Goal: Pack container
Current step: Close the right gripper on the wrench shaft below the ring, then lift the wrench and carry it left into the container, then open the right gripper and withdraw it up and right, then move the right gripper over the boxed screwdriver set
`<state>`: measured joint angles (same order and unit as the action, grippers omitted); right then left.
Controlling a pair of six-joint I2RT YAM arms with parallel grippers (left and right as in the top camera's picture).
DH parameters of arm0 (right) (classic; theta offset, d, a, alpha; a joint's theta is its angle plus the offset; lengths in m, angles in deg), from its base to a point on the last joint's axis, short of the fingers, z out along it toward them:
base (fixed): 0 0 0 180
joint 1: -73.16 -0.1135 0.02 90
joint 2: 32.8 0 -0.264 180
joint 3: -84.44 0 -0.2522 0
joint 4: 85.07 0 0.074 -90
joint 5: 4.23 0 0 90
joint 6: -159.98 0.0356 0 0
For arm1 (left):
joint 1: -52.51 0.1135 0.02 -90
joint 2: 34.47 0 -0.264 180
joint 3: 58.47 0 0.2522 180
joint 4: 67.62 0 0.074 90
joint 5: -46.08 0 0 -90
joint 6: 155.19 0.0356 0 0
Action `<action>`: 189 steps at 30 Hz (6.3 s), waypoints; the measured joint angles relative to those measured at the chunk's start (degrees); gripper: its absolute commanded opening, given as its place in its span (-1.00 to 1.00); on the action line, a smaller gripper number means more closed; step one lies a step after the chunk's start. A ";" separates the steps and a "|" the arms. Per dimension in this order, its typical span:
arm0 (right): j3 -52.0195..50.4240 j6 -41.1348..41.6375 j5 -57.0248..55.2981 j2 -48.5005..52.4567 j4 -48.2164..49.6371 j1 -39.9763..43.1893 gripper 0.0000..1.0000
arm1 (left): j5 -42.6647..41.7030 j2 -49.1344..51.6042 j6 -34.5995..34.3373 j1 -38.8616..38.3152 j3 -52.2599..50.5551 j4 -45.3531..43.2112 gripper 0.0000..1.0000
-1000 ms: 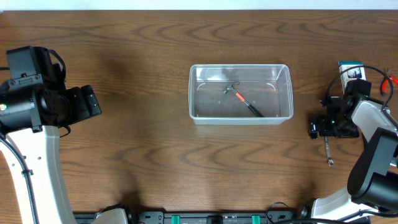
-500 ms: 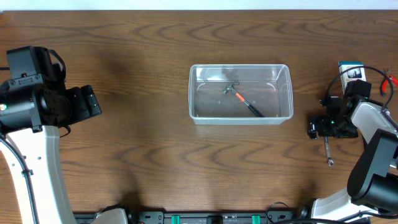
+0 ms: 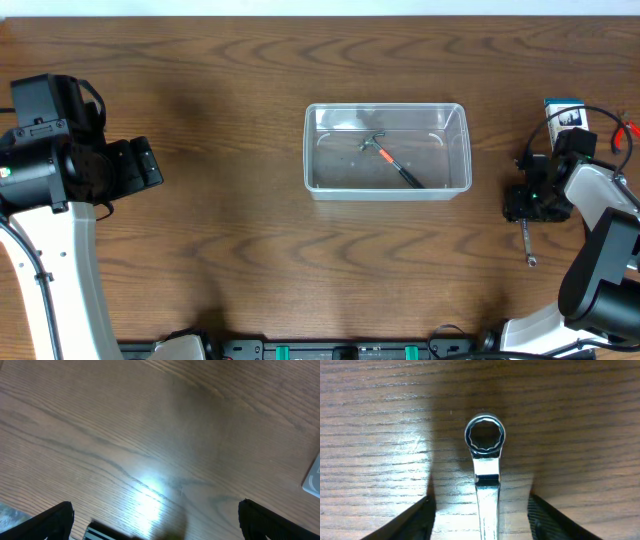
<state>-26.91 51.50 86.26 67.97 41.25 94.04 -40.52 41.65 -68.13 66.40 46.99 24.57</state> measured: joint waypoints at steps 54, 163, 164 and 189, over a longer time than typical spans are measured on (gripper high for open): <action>7.67 -2.69 -0.26 0.87 -10.10 0.00 -0.86 | -0.02 0.00 0.00 0.00 0.00 0.00 0.96; 60.61 -23.98 0.02 8.81 -27.52 -41.24 0.98 | 0.00 0.00 0.00 0.00 0.00 0.00 0.96; 60.92 -23.39 -0.48 7.04 -29.09 -40.11 0.98 | -0.02 0.00 0.00 0.00 0.00 0.00 0.96; 61.92 4.11 -5.90 1.79 -38.42 -6.84 0.99 | -0.02 0.00 0.00 0.00 0.00 0.00 0.96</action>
<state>35.01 55.61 80.36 69.76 2.82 87.20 -40.55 41.65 -68.13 66.40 46.99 24.57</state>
